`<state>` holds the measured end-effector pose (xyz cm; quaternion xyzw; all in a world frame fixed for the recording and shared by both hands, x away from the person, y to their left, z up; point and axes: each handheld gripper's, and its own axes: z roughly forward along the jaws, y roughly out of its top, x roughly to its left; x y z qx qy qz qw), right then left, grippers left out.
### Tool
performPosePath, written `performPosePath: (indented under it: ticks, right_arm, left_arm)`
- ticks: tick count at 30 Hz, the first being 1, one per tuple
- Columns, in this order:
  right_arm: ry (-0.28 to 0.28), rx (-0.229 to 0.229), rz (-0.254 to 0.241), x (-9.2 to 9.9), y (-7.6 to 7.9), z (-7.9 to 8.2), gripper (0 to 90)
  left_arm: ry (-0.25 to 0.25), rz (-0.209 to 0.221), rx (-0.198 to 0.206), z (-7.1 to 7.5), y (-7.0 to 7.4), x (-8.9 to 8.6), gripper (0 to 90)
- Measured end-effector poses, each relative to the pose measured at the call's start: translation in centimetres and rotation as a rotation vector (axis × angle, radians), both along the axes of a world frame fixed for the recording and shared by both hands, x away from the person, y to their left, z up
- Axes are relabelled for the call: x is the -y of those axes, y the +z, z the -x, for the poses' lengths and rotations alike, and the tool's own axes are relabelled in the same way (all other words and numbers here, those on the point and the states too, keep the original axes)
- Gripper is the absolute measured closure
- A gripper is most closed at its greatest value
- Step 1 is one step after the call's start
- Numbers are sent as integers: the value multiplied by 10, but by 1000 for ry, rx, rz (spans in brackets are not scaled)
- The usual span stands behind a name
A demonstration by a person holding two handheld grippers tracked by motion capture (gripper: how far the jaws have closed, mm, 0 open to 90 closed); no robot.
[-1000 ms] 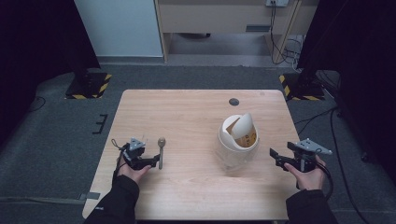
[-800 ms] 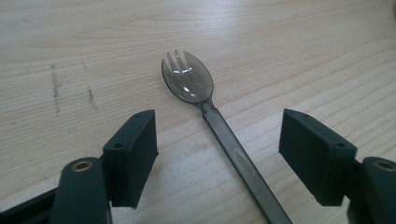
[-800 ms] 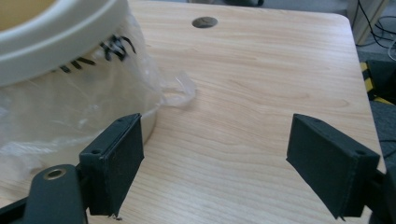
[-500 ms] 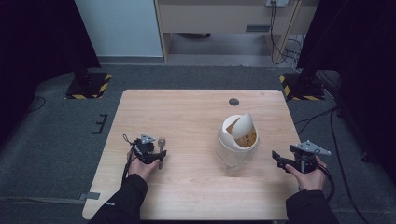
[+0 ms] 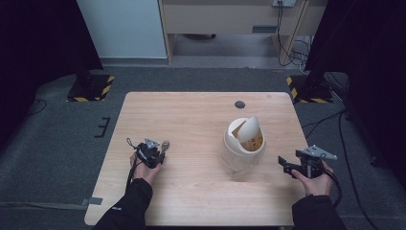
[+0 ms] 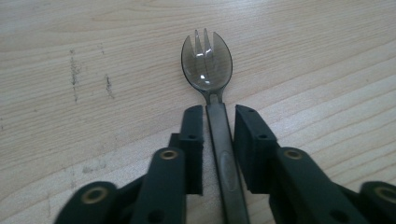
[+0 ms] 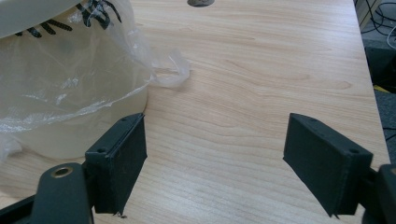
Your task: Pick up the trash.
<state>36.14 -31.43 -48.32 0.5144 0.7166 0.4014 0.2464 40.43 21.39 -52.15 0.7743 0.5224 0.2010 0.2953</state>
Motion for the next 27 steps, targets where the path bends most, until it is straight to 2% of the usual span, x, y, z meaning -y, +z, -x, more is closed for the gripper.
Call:
performPosePath:
  ticks: [3,11,12,13,14,15,16,17,19,22,23,24,25,26,27]
  right_arm:
    - [5,-2,-2,-1,-1,0,214]
    - [10,-6,1,-3,-2,0,216]
    - [7,-2,-4,-2,-1,0,216]
    - [7,-2,-4,-2,-1,0,216]
    - [7,-1,-5,-2,-1,0,216]
    - [4,-1,-11,-1,0,0,216]
    - [4,2,-10,0,0,0,216]
    - [4,2,-10,0,0,0,216]
    - [4,9,-15,1,1,0,216]
    - [-1,21,-29,1,3,1,216]
    - [-2,25,-33,1,4,1,216]
    - [0,31,-34,1,5,1,216]
    - [-1,36,-39,1,6,2,217]
    - [-4,43,-46,1,7,2,221]
    - [-4,43,-46,1,7,2,221]
  left_arm:
    - [-7,-4,4,0,0,1,793]
    - [-32,9,-6,1,3,1,798]
    - [-43,44,20,3,9,1,798]
    - [-43,44,20,3,9,1,798]
    - [-54,57,44,5,14,1,798]
    - [-63,92,83,7,21,2,798]
    - [-67,107,96,9,24,2,798]
    - [-67,107,96,9,24,2,798]
    - [-87,143,163,15,37,3,798]
    - [-106,174,219,22,48,5,798]
    - [-106,174,219,22,48,5,798]
    - [-125,202,255,27,55,7,798]
    - [-125,202,255,27,55,7,798]
    - [-141,219,293,32,63,8,798]
    - [-141,219,293,32,63,8,798]
